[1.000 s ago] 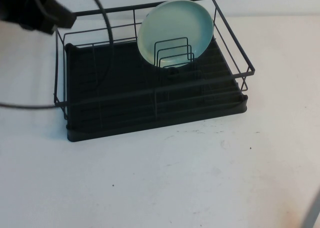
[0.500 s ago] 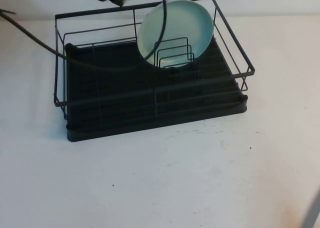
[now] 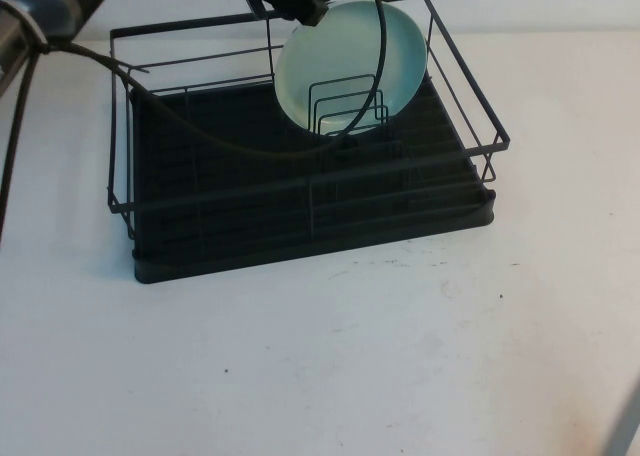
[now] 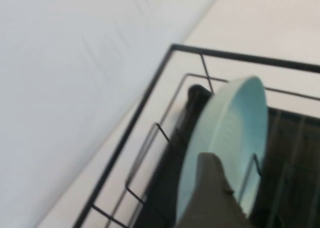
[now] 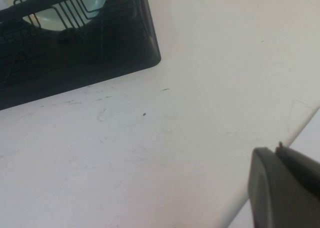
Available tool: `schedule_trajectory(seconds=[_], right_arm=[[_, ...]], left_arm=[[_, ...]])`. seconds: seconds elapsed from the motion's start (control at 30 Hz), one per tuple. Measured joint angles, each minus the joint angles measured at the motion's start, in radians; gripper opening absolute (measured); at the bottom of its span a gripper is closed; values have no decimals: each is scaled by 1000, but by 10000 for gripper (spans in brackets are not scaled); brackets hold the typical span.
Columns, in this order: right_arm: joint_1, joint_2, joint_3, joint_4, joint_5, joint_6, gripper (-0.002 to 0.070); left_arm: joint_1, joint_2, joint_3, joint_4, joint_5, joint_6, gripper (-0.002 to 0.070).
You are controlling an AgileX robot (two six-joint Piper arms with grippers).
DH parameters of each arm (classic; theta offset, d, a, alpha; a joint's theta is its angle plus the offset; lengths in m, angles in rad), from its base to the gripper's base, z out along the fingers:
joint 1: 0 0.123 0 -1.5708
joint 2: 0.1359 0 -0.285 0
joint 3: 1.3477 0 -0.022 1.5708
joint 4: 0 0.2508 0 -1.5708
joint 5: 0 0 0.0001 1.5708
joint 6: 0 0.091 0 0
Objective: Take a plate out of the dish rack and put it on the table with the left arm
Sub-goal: Grasp the plate from the shelf
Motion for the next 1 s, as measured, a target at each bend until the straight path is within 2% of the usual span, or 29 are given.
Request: schedule_trajectory(seconds=[0.1, 0.3, 0.87, 0.93, 1.0], right_arm=[[0, 0, 0, 0, 0, 0, -20], [0, 0, 0, 0, 0, 0, -20], [0, 0, 0, 0, 0, 0, -20], [0, 0, 0, 0, 0, 0, -20], [0, 0, 0, 0, 0, 0, -20]], left_arm=[[-7, 24, -1, -13, -61, 6, 442], [-7, 76, -2, -61, -93, 9, 459], [-9, 209, -2, -98, -292, 36, 459], [-9, 216, -2, -103, -294, 36, 448], [-9, 222, -2, -105, -297, 36, 408]])
